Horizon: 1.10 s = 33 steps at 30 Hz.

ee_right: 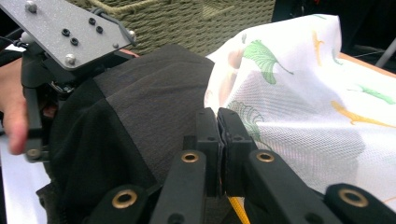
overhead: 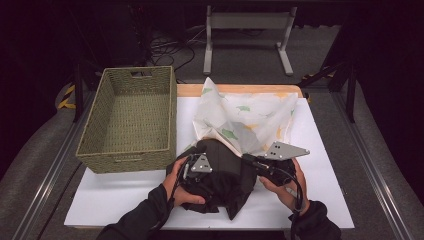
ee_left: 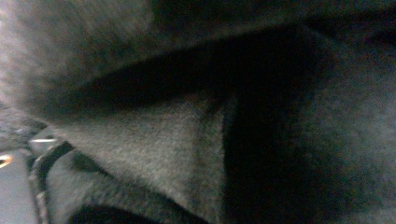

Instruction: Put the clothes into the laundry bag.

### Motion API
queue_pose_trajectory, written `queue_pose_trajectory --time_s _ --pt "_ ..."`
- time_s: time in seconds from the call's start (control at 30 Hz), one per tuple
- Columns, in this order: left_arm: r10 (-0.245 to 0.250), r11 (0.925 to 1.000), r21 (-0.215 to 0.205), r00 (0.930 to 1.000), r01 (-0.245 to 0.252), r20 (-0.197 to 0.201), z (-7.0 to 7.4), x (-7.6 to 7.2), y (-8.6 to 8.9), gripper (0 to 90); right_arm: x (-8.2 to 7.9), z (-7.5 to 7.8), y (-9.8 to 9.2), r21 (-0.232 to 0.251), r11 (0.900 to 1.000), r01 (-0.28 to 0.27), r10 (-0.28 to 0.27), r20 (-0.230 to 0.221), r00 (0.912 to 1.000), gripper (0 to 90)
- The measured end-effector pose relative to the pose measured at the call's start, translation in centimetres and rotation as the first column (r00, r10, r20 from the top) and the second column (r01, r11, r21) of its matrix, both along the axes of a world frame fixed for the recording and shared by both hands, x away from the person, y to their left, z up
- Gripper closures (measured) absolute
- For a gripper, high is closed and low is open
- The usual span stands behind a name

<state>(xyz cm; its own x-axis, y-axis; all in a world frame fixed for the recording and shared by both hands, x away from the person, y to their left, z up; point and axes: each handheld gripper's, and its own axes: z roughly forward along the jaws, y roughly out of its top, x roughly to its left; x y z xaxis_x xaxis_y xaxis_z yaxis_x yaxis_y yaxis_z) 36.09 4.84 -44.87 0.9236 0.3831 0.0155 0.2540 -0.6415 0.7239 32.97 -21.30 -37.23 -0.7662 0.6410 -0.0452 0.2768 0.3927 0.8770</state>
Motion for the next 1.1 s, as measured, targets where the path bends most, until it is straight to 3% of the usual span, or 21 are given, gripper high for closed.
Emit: queue_pose_trajectory --time_s 0.03,0.17,0.27,0.37,0.47,0.53,0.6,0.63,0.7,0.73,0.77,0.87,0.97,1.03,1.1 --pt "0.013 0.9999 0.0 0.9999 -0.013 0.004 0.0 0.0 0.0 14.0 0.0 0.0 0.1 0.001 1.0 -0.006 0.006 -0.002 1.0 88.2" --pt "0.016 0.9999 -0.005 0.9997 -0.016 0.019 0.1 0.1 0.2 33.4 0.1 -0.2 0.6 -0.006 1.0 -0.021 0.021 -0.006 0.9998 88.2" --pt "0.012 0.9999 -0.008 0.9986 -0.011 0.052 0.5 -0.3 0.3 52.6 0.0 0.0 0.9 0.0 1.0 -0.031 0.031 0.0 0.9995 88.3" --pt "0.022 0.9988 -0.045 0.9965 -0.019 0.08 1.1 -0.5 0.6 64.7 -0.2 0.5 1.1 0.021 0.999 -0.04 0.04 0.012 0.9991 88.4" --pt "0.039 0.9956 -0.089 0.9941 -0.03 0.101 2.0 -0.7 0.8 69.1 -0.3 1.3 1.3 0.064 0.997 -0.051 0.05 0.022 0.9985 88.6" --pt "0.031 0.9946 -0.103 0.988 -0.016 0.151 3.1 -1.1 0.7 70.3 -0.3 2.2 1.6 0.093 0.994 -0.054 0.05 0.036 0.9981 88.6" --pt "0.029 0.9946 -0.103 0.9855 -0.012 0.167 3.7 -1.4 0.6 70.5 -0.2 3.5 1.7 0.11 0.993 -0.052 0.046 0.061 0.9971 88.7" --pt "0.009 0.9936 -0.111 0.9732 0.017 0.23 5.1 -2.5 0.3 70.6 -0.2 4.2 1.7 0.116 0.992 -0.047 0.038 0.078 0.9963 88.7" --pt "-0.008 0.9938 -0.104 0.9584 0.039 0.285 6.5 -3.4 -0.1 70.6 -0.2 5.7 1.6 0.128 0.991 -0.034 0.02 0.106 0.9941 88.7" --pt "-0.008 0.9938 -0.104 0.9584 0.039 0.285 6.5 -3.4 -0.1 70.6 -0.2 5.7 1.6 0.128 0.991 -0.034 0.02 0.106 0.9941 88.7" --pt "-0.014 0.9894 -0.134 0.9565 0.056 0.291 7.3 -3.6 -0.3 70.6 -0.2 6.2 1.5 0.132 0.991 -0.028 0.013 0.114 0.9934 88.7" --pt "-0.015 0.9909 -0.124 0.9587 0.053 0.284 8.0 -3.2 -1.5 70.5 -0.1 7.3 2.0 0.136 0.99 -0.032 0.015 0.121 0.9926 88.8" --pt "0.029 0.9891 -0.147 0.9735 0.005 0.227 7.5 -1.5 -2.8 70.5 -0.7 7.1 2.5 0.129 0.99 -0.057 0.042 0.116 0.9924 88.8" --pt "0.086 0.9822 -0.181 0.9751 -0.049 0.204 7.2 -0.5 -3.0 70.5 -1.1 6.5 2.4 0.112 0.991 -0.071 0.059 0.106 0.9926 88.8" --pt "0.157 0.9662 -0.232 0.9712 -0.113 0.179 6.8 0.4 -3.2 70.3 -1.5 5.8 2.0 0.117 0.99 -0.076 0.066 0.087 0.9941 88.8"
